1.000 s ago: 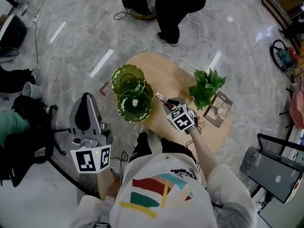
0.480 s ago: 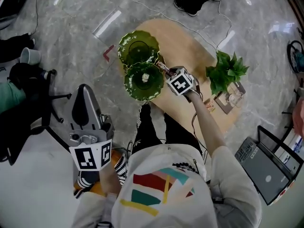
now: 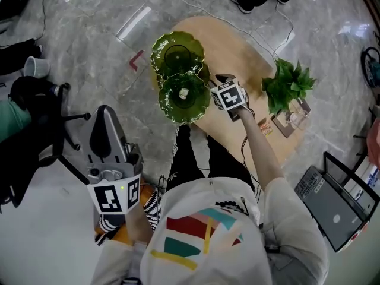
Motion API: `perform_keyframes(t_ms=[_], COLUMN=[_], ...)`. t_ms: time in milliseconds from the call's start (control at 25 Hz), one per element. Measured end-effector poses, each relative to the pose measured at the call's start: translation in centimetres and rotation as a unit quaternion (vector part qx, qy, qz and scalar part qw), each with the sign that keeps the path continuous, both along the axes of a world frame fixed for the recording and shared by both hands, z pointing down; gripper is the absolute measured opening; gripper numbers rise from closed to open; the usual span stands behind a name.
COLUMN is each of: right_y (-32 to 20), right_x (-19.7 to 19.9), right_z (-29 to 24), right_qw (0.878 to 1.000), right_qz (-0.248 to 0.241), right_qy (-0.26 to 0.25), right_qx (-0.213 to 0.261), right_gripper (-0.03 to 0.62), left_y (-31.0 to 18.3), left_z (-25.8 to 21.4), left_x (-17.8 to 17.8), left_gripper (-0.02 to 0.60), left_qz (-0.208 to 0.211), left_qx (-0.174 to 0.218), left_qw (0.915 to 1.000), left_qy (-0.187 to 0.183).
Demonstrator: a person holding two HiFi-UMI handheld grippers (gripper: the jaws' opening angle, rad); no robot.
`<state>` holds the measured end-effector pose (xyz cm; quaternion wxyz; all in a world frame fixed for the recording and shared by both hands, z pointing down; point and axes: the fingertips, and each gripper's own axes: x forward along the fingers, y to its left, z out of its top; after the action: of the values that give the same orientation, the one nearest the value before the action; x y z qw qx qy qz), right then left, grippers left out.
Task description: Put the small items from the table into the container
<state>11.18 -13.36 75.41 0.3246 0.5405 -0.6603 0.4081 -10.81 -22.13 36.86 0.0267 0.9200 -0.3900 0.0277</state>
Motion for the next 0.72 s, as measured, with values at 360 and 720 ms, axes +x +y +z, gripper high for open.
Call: perform_keyframes(t_ms=[360,720], right_y=[1.7,4.2], right_x=[2.3,2.0], right_z=[-5.1,-15.2], right_qw=[0.999,0.99], right_qz=[0.028,0.029], right_qy=[0.021,0.035], right_qx=[0.034,0.135], right_gripper=[0.12,0.118], left_y=[-0.1,2.2], left_z=[-2.7,-6.6], left_x=[2.3,6.3], left_gripper=[0.008,0.008], left_qz=[0.039,0.086], left_qx=[0.024,0.075], left_qw=[0.9985,0.9919], left_qy=[0.03,0.057])
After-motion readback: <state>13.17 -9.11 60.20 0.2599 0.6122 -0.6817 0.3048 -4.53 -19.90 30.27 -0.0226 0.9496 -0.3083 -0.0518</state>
